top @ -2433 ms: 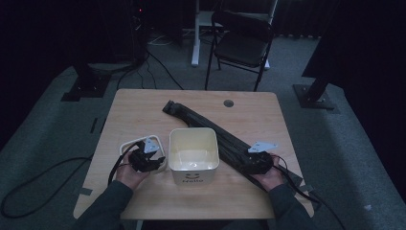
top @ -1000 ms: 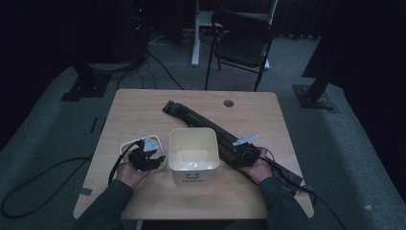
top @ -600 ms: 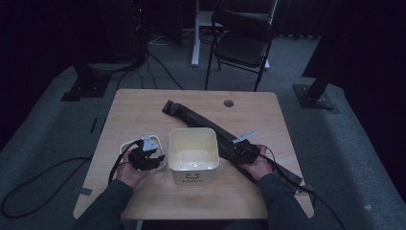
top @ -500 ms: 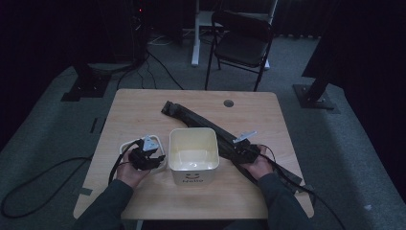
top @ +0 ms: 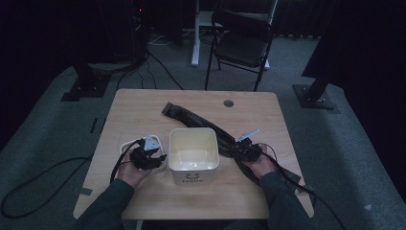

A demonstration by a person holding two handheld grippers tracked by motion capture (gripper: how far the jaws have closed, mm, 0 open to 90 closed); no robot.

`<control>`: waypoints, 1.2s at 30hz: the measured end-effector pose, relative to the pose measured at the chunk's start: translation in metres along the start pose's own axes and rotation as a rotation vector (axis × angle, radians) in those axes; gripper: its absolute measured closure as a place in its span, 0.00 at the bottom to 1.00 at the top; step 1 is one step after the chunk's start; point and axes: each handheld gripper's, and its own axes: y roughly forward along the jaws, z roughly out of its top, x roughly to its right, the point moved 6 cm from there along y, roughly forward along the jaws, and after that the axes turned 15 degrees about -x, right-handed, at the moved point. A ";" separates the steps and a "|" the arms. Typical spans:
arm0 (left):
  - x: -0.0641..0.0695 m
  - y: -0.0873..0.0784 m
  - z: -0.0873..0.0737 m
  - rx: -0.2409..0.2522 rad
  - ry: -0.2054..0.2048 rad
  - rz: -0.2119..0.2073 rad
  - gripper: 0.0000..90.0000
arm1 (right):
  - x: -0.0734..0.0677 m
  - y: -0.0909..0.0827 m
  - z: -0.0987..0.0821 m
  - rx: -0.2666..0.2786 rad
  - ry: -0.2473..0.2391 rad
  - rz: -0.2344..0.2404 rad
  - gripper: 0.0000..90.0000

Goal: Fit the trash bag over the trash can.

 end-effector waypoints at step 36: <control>0.011 0.000 0.011 0.026 0.030 -0.021 0.60 | -0.010 -0.093 0.039 0.304 -0.070 0.107 1.00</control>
